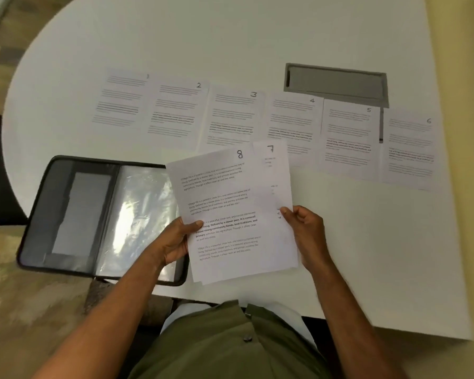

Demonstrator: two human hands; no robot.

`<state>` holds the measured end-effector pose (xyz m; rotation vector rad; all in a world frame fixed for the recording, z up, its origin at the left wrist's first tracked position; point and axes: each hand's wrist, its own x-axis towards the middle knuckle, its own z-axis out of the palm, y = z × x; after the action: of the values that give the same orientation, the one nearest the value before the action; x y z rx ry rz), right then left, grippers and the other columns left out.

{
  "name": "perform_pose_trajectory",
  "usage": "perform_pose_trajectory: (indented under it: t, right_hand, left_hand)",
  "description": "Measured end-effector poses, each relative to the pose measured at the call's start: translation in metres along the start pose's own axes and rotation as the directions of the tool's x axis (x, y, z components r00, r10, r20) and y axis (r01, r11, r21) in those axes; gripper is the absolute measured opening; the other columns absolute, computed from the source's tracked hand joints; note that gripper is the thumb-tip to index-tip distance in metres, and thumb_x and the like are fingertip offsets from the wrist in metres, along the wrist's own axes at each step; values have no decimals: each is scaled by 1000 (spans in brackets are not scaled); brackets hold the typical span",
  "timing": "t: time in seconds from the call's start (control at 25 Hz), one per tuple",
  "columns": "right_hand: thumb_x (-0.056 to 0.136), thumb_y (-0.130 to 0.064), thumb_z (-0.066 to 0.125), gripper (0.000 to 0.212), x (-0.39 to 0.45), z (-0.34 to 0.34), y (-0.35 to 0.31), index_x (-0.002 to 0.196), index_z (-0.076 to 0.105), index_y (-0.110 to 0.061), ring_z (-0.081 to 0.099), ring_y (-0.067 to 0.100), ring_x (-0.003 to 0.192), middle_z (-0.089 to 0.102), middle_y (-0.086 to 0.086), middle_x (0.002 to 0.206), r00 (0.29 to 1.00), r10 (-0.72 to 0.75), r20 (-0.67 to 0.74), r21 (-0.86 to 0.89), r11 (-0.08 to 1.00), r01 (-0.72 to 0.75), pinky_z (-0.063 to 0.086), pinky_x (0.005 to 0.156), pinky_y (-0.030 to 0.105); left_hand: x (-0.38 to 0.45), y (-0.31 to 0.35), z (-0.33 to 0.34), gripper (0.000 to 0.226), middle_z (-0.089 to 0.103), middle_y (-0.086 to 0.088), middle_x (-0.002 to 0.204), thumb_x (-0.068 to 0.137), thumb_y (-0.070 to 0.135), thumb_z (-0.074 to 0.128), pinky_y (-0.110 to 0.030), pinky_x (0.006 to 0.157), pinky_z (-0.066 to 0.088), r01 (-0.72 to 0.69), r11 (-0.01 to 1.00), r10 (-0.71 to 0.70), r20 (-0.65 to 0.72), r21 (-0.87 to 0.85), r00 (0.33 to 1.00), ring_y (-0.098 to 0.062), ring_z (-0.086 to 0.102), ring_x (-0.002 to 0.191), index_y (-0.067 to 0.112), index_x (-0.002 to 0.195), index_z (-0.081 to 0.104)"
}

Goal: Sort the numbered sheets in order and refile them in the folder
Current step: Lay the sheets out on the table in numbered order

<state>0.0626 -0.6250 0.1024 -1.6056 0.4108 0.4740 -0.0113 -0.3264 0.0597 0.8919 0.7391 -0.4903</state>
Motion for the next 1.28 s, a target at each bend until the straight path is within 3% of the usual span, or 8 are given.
perform_pose_trajectory:
  t: [0.08, 0.2, 0.4, 0.64, 0.88, 1.04, 1.16, 1.28]
  right_hand:
    - [96, -22, 72, 18, -14, 20, 2, 88, 72, -5, 71, 18, 76, 79, 9, 90, 1000, 21, -22, 31, 999, -20, 58, 72, 34]
    - [96, -21, 72, 14, -26, 47, 10, 88, 73, -9, 73, 22, 81, 79, 10, 94, 1000, 17, -26, 32, 999, -16, 60, 78, 38]
    - [97, -22, 71, 10, -30, 76, 33, 91, 73, -14, 73, 14, 79, 79, 3, 91, 991, -47, -128, 30, 998, 51, 59, 69, 27]
    - [95, -26, 71, 30, 5, 69, 97, 122, 66, -12, 69, 26, 108, 73, 7, 115, 928, -29, -371, -151, 988, -30, 55, 101, 45]
    - [101, -21, 61, 29, 16, 82, 137, 126, 60, -5, 65, 32, 111, 68, 14, 124, 915, -49, -401, -337, 937, -97, 47, 87, 32]
    - [100, -22, 62, 37, 17, 96, 151, 134, 53, -9, 61, 35, 116, 64, 15, 129, 922, -43, -385, -405, 906, -126, 47, 89, 35]
    - [93, -25, 72, 62, 17, 111, 155, 146, 44, -10, 45, 38, 132, 49, 16, 146, 892, -243, -381, -677, 730, -91, 44, 105, 50]
    - [92, -29, 74, 69, 23, 133, 155, 151, 42, -11, 33, 37, 144, 36, 16, 159, 933, -356, -47, -843, 515, 154, 34, 115, 52]
  left_hand:
    - [-15, 6, -30, 53, 65, -23, 132, 87, 3, 69, -48, 87, 61, -28, 999, 28, -12, -15, 1000, -37, 70, 112, 6, 138, 55]
    - [-34, 12, -67, 83, 66, -23, 131, 62, 14, 96, -52, 89, 60, -41, 999, 41, 5, -18, 999, -39, 68, 115, 7, 135, 57]
    - [-51, 13, -116, 58, 64, -24, 134, 82, 1, 70, -59, 95, 54, -64, 997, 62, -40, -47, 997, -42, 64, 121, 6, 138, 54]
    - [-66, 21, -161, 59, 63, -22, 136, 86, -1, 64, -57, 93, 57, -62, 998, 58, -161, -21, 985, -41, 62, 123, 5, 143, 50]
    - [-72, 23, -191, 47, 64, -18, 136, 97, -5, 54, -59, 93, 54, -31, 999, 27, -217, -16, 976, -41, 60, 126, 7, 142, 53]
    - [-74, 22, -199, 42, 66, -17, 134, 95, -5, 55, -59, 92, 54, -26, 1000, 23, -214, -13, 977, -41, 62, 124, 10, 135, 58]
    - [-77, 23, -201, 40, 67, -17, 133, 94, -5, 55, -57, 91, 56, -21, 999, 15, -215, -26, 977, -40, 62, 122, 10, 131, 60]
    - [-80, 25, -202, 40, 68, -16, 131, 97, -6, 52, -53, 89, 59, -14, 1000, 8, -224, -25, 975, -37, 66, 117, 8, 135, 58]
